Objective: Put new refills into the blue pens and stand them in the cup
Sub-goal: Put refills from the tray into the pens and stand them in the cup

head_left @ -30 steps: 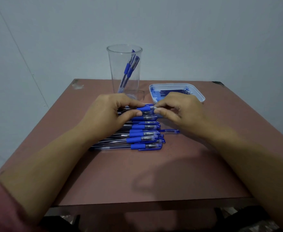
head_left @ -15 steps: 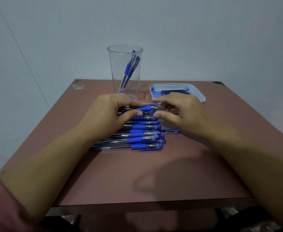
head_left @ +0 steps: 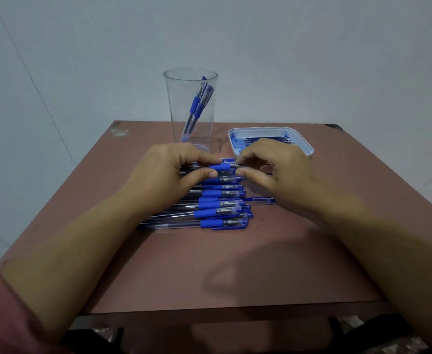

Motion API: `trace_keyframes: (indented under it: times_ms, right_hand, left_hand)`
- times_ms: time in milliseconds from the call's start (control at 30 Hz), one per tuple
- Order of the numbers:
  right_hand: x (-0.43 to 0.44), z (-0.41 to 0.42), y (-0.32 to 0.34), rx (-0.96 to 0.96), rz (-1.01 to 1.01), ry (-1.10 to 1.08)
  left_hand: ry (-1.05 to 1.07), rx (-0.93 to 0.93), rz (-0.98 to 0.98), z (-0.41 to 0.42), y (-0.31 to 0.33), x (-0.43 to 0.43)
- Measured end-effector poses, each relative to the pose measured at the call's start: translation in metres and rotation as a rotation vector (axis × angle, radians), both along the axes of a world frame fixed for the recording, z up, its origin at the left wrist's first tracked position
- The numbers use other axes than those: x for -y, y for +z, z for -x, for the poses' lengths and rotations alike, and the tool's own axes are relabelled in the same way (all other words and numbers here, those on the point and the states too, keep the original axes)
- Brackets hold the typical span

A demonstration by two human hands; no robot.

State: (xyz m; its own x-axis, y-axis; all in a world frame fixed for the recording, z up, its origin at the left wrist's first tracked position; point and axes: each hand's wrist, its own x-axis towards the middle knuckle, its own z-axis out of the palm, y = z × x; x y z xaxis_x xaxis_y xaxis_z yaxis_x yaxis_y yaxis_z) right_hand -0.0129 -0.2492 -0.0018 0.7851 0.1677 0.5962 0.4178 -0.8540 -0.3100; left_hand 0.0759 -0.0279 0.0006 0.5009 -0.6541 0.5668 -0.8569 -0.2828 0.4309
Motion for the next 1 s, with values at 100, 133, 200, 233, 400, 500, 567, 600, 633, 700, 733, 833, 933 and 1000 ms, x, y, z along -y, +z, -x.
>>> trace_keyframes:
  times_ms: [100,133,200,233,400,500,567,600,633,700,733,833,933,1000]
  right_hand:
    - [0.001,0.000,0.000,-0.003,0.016,-0.008]
    - [0.001,0.000,0.000,-0.012,-0.003,-0.006]
    - [0.000,0.002,0.000,-0.018,-0.034,0.003]
    - [-0.001,0.002,0.000,-0.011,-0.029,0.005]
    - [-0.004,0.002,0.002,-0.017,-0.006,-0.006]
    - [-0.004,0.004,0.004,-0.073,-0.046,-0.016]
    - [0.000,0.006,0.006,-0.137,-0.063,-0.027]
    - [0.003,0.008,0.008,-0.168,-0.052,-0.030]
    - [0.006,0.011,0.011,-0.201,-0.032,-0.031]
    - [0.012,0.019,0.017,-0.273,0.013,-0.026]
    - [0.015,0.023,0.019,-0.312,0.034,-0.026]
    - [0.017,0.029,0.022,-0.445,0.101,-0.047]
    - [0.017,0.028,0.021,-0.518,0.159,-0.069]
    - [0.018,0.027,0.021,-0.511,0.160,-0.096]
  left_hand:
    - [0.001,-0.002,0.002,0.000,0.000,0.000]
    - [0.002,-0.003,0.003,0.000,0.000,0.000]
    - [0.005,-0.006,0.006,0.000,0.000,0.001]
    - [0.006,-0.007,0.007,0.000,-0.001,0.001]
    - [0.004,-0.022,0.012,0.001,-0.002,0.001]
    - [0.001,-0.015,0.001,0.000,-0.002,0.001]
    - [-0.001,-0.019,0.006,-0.001,-0.001,0.000]
    - [0.000,-0.024,0.013,-0.001,-0.001,0.000]
    - [0.001,-0.028,0.019,-0.001,0.000,0.000]
    - [0.002,-0.036,0.021,-0.001,-0.001,-0.001]
    - [0.005,-0.042,0.019,-0.001,-0.001,-0.001]
    - [0.014,-0.051,0.028,-0.002,-0.002,-0.001]
    - [0.007,-0.058,0.033,-0.001,-0.001,-0.001]
    - [0.004,-0.070,0.032,-0.002,-0.001,-0.001]
